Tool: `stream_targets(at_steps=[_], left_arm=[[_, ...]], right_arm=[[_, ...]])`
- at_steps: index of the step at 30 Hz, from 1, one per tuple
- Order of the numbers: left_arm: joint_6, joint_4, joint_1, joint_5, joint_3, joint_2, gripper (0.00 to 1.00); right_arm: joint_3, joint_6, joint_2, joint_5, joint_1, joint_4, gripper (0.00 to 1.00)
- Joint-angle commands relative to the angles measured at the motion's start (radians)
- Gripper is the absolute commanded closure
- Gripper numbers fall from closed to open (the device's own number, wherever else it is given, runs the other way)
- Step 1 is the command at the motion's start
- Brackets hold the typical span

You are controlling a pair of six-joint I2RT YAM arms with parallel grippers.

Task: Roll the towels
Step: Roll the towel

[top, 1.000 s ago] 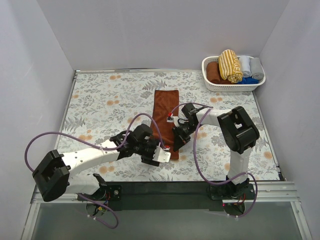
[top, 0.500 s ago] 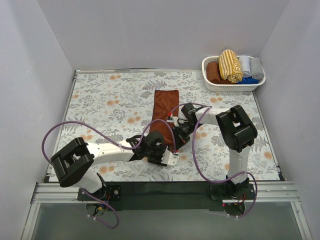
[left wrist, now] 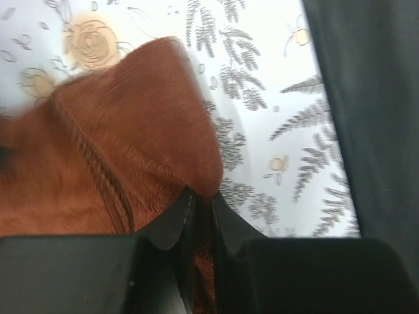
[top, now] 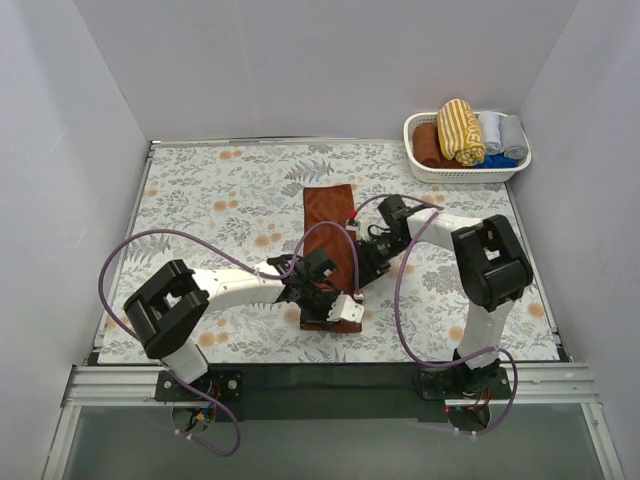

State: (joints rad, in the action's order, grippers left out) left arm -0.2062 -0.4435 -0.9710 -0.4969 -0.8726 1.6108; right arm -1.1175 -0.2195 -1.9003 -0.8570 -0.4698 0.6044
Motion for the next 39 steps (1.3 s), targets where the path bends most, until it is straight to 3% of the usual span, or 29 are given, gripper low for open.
stream_targets(at_steps=[1, 3, 8, 16, 20, 27, 33, 35, 38, 39], left_arm=[[0.024, -0.234, 0.066, -0.268, -0.061, 0.052, 1.0], [0.027, -0.285, 0.138, -0.337, -0.097, 0.106, 1.0], [0.019, -0.389, 0.268, -0.512, -0.235, 0.243, 1.0], [-0.004, -0.547, 0.345, -0.598, -0.41, 0.535, 1.0], [-0.01, -0.58, 0.351, -0.591, -0.463, 0.594, 1.0], [-0.001, -0.6, 0.351, -0.578, -0.488, 0.627, 0.99], [0.017, -0.566, 0.351, -0.575, -0.474, 0.621, 0.99], [0.019, -0.563, 0.351, -0.569, -0.476, 0.618, 0.98], [0.018, -0.566, 0.356, -0.568, -0.476, 0.618, 0.96], [0.022, -0.555, 0.357, -0.566, -0.471, 0.606, 0.96]], right_arm=[[0.013, -0.057, 0.121, 0.018, 0.117, -0.017, 0.45], [0.031, -0.083, 0.214, 0.006, 0.183, -0.018, 0.38], [0.125, -0.153, 0.435, 0.038, 0.232, -0.015, 0.37], [0.286, -0.251, 0.647, 0.139, 0.14, -0.054, 0.51], [0.303, -0.256, 0.669, 0.239, -0.042, -0.098, 0.5], [0.259, -0.233, 0.557, 0.346, -0.26, -0.209, 0.38], [0.265, -0.23, 0.455, 0.38, -0.362, -0.307, 0.37], [0.287, -0.225, 0.426, 0.388, -0.363, -0.333, 0.41], [0.318, -0.224, 0.412, 0.395, -0.362, -0.37, 0.58], [0.335, -0.222, 0.412, 0.394, -0.363, -0.373, 0.72]])
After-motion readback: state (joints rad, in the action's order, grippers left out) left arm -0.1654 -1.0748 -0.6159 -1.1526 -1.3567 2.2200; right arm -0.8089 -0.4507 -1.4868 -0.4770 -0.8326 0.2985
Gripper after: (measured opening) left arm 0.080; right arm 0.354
